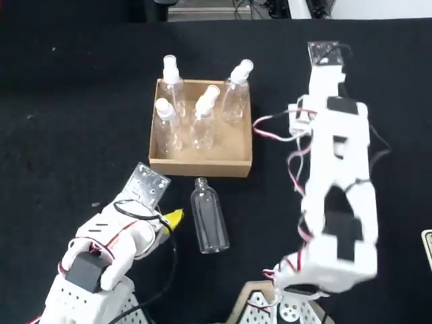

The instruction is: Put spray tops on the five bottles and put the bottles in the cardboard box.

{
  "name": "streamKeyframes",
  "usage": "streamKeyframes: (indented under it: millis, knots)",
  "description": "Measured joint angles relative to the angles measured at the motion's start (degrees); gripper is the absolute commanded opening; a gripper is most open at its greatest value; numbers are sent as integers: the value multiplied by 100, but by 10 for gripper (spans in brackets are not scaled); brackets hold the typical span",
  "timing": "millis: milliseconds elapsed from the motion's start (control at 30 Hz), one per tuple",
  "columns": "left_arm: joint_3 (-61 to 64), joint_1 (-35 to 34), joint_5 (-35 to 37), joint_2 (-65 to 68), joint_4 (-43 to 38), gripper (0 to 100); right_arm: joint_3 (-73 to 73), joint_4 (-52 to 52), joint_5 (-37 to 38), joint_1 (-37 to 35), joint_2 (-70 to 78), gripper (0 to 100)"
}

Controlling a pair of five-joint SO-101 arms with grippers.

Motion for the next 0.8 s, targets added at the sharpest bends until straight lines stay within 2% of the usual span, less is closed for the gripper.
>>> streamKeyframes:
  millis: [400, 700, 800]
  knots:
    - [202, -35, 0, -18, -185, 227, -2040, 325, 0, 0, 2233, 227]
    - [202, -44, 0, -18, -185, 227, -2655, 545, 0, -132, 3147, 222]
    - [202, -44, 0, -18, -185, 227, -2752, 624, 9, -246, 3226, 153]
